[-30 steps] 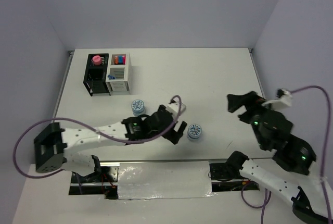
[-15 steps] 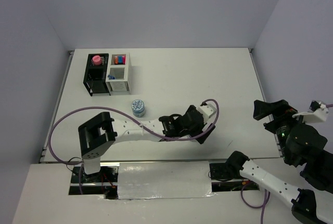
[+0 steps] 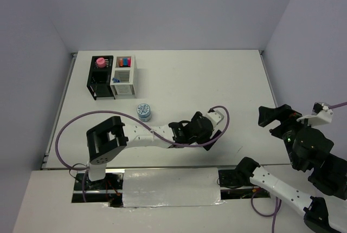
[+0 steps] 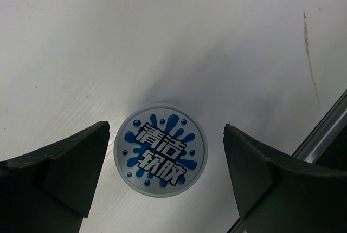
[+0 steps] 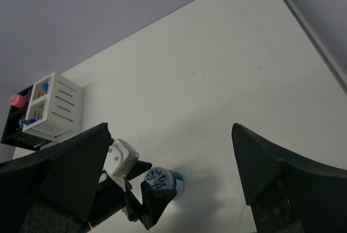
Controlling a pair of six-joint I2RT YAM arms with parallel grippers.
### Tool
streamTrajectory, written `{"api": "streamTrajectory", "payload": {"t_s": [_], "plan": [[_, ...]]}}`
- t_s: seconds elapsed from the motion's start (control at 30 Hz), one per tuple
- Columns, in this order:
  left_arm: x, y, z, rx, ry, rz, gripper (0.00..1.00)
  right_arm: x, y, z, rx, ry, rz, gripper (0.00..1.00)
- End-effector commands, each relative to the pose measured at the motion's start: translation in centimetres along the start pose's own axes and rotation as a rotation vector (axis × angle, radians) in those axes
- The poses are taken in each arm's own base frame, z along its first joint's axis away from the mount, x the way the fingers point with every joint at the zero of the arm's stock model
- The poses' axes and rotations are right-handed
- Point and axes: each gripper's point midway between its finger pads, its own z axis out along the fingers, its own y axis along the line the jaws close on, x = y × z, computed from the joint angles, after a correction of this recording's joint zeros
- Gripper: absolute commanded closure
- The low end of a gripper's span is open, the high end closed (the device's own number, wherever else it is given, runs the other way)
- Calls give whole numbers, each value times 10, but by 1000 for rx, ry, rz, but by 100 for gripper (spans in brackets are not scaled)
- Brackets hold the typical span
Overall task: Sort the stationery into containers
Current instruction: Pick up the stationery from the center of the board.
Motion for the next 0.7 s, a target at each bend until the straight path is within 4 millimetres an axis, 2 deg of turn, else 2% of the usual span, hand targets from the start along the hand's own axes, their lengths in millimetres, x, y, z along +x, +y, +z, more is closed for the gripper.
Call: {"api": "streamTrajectory", "payload": {"t_s": [0.0, 0.07, 0.1, 0.17, 0.47, 0.5, 0.53, 0.63, 0.67], "plan": [[9, -4, 6, 10, 11, -9, 3, -4, 6, 2, -22, -19, 16, 0], [12, -3, 7, 8, 13, -10, 5, -3, 7, 2, -29, -18, 13, 0], [13, -2, 7, 5, 12, -10, 13, -2, 8, 2, -33, -18, 15, 0], [13, -2, 8, 4, 10, -11, 18, -3, 9, 2, -34, -20, 14, 0], [25, 1, 15, -19, 42, -7, 18, -3, 11, 0, -62, -19, 14, 0], [24, 1, 15, -16, 40, -7, 25, -3, 11, 0, -65, -18, 13, 0], [23, 0, 14, -12, 34, -6, 49, -4, 11, -1, -67, -20, 17, 0], [16, 3, 8, -20, 12, -12, 89, -4, 12, -1, -83, -25, 26, 0], [13, 3, 6, -23, 7, -17, 92, -3, 12, -1, -84, -24, 26, 0]]}}
